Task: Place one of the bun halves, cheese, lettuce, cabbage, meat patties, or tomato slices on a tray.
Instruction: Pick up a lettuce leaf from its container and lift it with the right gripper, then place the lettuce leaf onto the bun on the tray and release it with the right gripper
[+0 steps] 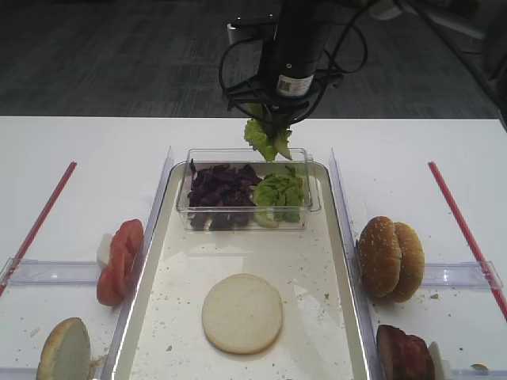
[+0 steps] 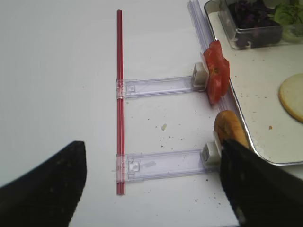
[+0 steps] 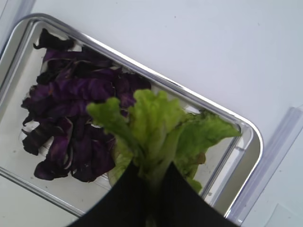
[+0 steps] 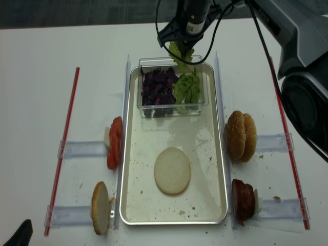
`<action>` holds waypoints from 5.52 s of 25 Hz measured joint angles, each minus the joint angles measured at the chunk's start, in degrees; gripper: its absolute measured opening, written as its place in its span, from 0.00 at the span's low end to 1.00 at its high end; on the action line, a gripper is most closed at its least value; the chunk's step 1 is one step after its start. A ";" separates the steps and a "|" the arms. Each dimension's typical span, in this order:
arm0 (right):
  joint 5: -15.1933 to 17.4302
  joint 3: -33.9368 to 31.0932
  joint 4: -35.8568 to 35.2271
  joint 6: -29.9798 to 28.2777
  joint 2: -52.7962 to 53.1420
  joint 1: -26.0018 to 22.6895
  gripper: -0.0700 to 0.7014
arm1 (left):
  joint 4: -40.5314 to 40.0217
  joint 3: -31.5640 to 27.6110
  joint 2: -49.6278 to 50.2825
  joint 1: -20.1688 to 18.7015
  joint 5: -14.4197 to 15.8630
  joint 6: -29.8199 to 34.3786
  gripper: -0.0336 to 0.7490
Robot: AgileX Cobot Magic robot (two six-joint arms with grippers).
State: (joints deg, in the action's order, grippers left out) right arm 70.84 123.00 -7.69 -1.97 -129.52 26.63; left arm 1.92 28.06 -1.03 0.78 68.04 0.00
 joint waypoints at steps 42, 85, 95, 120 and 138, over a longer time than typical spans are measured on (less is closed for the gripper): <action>0.55 -18.76 -4.21 2.27 18.78 9.26 0.18 | 0.00 0.00 0.00 0.00 0.00 0.00 0.73; -2.00 -38.28 -11.82 -6.19 15.05 16.72 0.18 | 0.00 0.00 0.00 0.00 0.00 0.00 0.73; -3.72 -38.28 -10.91 -6.31 13.29 16.72 0.18 | 0.00 0.00 0.00 0.00 0.00 0.00 0.73; -5.79 -38.28 -7.39 -6.48 12.42 16.72 0.43 | 0.00 0.00 0.00 0.00 0.00 0.00 0.73; -6.92 -38.28 -7.58 -9.25 12.42 16.72 0.96 | 0.00 0.00 0.00 0.00 0.00 0.00 0.73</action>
State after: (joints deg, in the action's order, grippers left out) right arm 63.92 84.72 -15.28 -11.22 -117.10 43.35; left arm 1.92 28.06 -1.03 0.78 68.04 0.00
